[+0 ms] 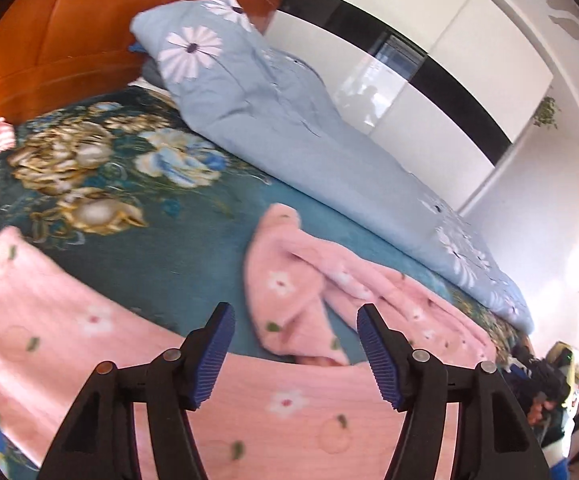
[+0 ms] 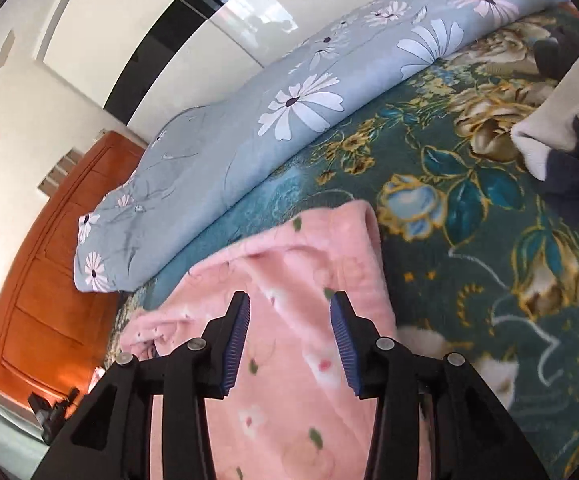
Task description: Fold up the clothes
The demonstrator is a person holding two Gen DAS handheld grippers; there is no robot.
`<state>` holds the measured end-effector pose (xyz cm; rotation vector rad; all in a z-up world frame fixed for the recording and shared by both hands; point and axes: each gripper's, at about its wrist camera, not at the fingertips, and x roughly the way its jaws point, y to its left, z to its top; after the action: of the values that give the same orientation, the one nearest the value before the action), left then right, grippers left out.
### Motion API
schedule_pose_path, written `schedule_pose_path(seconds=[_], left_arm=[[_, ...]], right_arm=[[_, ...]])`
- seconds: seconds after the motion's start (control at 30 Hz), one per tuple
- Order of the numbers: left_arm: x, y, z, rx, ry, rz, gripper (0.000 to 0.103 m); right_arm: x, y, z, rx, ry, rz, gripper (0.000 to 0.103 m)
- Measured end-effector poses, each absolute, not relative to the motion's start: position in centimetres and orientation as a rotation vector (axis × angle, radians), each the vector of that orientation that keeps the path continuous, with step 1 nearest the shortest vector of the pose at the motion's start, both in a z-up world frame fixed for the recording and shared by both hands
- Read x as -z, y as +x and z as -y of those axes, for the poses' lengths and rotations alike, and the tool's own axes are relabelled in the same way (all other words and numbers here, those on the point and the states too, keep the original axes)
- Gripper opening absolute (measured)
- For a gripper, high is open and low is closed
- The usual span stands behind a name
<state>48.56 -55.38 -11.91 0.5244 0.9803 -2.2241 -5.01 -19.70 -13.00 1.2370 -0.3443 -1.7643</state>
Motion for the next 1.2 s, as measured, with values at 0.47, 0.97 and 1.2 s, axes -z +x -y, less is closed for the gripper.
schedule_pose_path(seconds=[0.47,0.97,1.2], left_arm=[[15.6,34.5,49.6,2.375,0.775,-0.871,0.069],[18.2,33.4,50.1,2.343,0.866,-0.915,0.069],[18.7,32.8,50.3,2.352,0.892,-0.926,0.069]], right_arm=[[19.4,-13.8,26.4,1.381,1.453,0.485,0.048],[21.2,-16.1,25.9,1.495,1.49,0.665,0.01],[17.6,-18.4,24.6,1.708,1.336,0.626,0.008]])
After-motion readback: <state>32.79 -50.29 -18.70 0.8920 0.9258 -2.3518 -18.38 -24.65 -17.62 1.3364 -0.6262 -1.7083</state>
